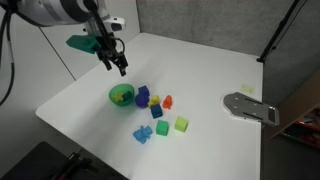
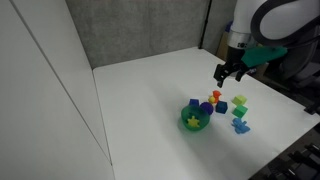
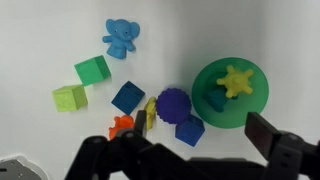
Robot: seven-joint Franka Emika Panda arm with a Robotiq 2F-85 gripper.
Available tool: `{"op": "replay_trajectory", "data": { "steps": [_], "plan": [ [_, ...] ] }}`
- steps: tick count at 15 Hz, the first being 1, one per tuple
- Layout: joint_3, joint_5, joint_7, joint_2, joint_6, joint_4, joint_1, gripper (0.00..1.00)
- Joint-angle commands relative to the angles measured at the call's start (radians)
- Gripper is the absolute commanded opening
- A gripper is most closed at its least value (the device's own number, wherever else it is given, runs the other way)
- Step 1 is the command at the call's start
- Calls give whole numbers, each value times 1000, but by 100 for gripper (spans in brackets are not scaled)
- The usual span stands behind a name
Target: Put the blue toy elephant in the green bowl
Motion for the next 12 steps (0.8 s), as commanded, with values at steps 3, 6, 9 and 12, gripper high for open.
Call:
{"op": "replay_trajectory", "data": {
  "steps": [3,6,9,12],
  "plan": [
    [-62,9,3,47,156,-121,-10,100],
    [-96,26,-23,80,268,-213,-31,100],
    [-124,72,-78,126,374,-274,-71,100],
    [-125,172,-177,201,443,-276,-131,100]
  ]
}}
